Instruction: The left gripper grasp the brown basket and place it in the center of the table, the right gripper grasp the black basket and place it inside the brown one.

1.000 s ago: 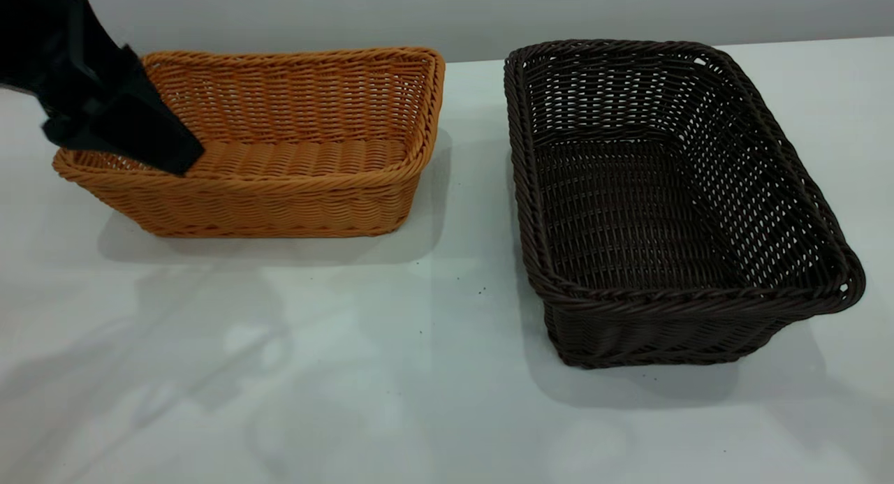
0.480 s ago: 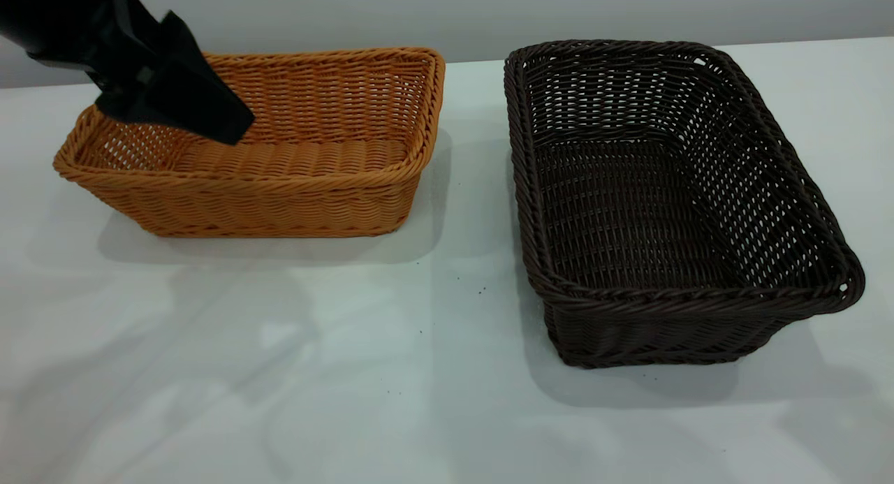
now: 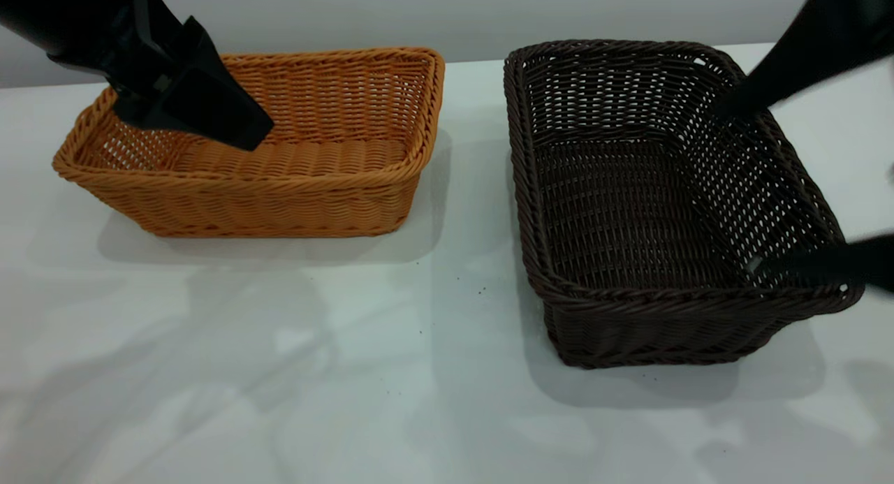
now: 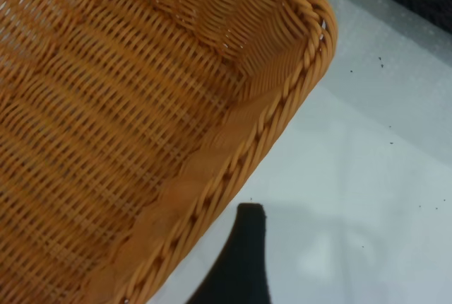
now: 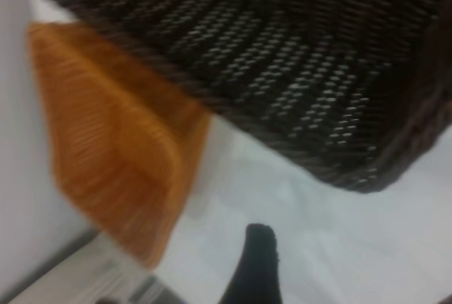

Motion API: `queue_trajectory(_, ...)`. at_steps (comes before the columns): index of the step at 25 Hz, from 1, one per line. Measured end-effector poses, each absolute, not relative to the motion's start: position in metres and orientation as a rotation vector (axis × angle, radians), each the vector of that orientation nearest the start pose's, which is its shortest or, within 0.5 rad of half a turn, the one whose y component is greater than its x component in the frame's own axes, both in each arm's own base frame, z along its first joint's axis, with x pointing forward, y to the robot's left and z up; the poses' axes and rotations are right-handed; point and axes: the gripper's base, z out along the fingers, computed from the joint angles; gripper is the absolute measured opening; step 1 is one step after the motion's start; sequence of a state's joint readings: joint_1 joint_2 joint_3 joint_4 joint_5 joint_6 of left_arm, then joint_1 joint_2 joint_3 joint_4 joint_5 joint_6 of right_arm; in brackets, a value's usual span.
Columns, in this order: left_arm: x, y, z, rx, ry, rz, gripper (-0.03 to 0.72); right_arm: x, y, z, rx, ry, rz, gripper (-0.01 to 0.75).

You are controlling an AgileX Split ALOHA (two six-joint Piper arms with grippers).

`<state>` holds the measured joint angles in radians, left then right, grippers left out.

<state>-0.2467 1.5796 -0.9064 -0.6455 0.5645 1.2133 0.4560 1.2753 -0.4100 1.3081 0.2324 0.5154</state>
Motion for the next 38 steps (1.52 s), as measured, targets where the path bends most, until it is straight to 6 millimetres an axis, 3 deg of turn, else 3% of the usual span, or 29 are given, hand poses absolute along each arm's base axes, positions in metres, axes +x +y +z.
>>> queue_trajectory(6,0.288,-0.103,0.21,1.207,2.261,-0.283,0.681,0.176,0.132,0.149,1.812,2.318,0.981,0.619)
queue_trajectory(16,0.288,-0.103,0.21,1.206,2.261,-0.283,0.681,0.2,0.139,0.139,1.839,2.241,0.898,0.618)
queue_trajectory(30,0.287,-0.103,0.209,1.211,2.272,-0.301,0.681,0.207,0.133,0.105,1.946,2.179,0.668,0.618)
queue_trajectory(38,0.285,-0.104,0.209,1.216,2.28,-0.316,0.681,0.228,0.147,0.097,1.923,2.199,0.668,0.618)
